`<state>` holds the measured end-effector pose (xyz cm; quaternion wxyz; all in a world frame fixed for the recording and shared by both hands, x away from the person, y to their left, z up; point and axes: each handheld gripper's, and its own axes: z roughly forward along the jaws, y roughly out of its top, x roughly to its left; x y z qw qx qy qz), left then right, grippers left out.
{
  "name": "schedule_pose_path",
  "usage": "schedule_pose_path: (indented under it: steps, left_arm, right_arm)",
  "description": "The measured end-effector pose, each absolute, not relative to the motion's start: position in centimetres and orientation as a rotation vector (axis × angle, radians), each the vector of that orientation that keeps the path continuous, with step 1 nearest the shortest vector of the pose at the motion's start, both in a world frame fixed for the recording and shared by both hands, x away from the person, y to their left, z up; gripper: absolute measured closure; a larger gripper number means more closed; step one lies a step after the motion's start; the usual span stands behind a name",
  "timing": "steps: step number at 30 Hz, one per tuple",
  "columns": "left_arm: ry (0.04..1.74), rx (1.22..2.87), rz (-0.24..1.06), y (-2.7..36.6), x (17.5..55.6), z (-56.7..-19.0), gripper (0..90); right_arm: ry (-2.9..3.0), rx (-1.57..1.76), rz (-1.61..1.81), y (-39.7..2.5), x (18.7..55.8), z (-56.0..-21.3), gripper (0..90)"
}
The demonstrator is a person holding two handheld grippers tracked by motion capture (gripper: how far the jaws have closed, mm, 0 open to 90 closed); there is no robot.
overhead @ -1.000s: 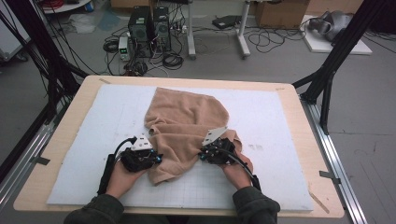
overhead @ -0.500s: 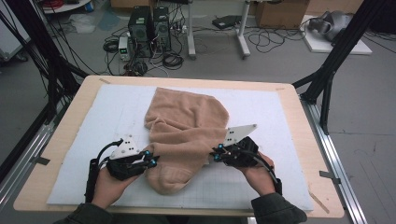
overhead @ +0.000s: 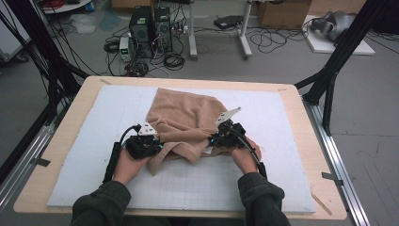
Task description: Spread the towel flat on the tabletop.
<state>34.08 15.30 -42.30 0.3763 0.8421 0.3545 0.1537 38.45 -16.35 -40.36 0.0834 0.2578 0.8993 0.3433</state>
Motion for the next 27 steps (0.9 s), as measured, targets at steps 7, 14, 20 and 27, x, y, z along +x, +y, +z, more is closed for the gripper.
schedule_pose_path:
  steps: [7, 14, 20, 27]
  left_arm:
    - [0.861, 2.088, 0.428, 16.7, 31.8, -40.5, 66.7]
    - [0.824, 2.078, 0.377, 17.6, 29.7, -40.3, 56.9]
    - [0.808, 2.199, 0.315, 16.6, 29.6, -42.8, 50.5]
    - [0.797, 2.215, 0.401, 16.0, 29.3, -43.8, 72.2]
  right_arm:
    - [2.628, 0.715, 1.15, -17.7, 36.1, -38.7, 72.4]
    - [2.569, 0.672, 1.197, -19.7, 31.9, -38.5, 70.1]
    - [2.588, 0.713, 1.158, -19.8, 31.2, -40.5, 61.9]
    - [2.6, 0.736, 1.078, -18.1, 33.2, -42.6, 75.8]
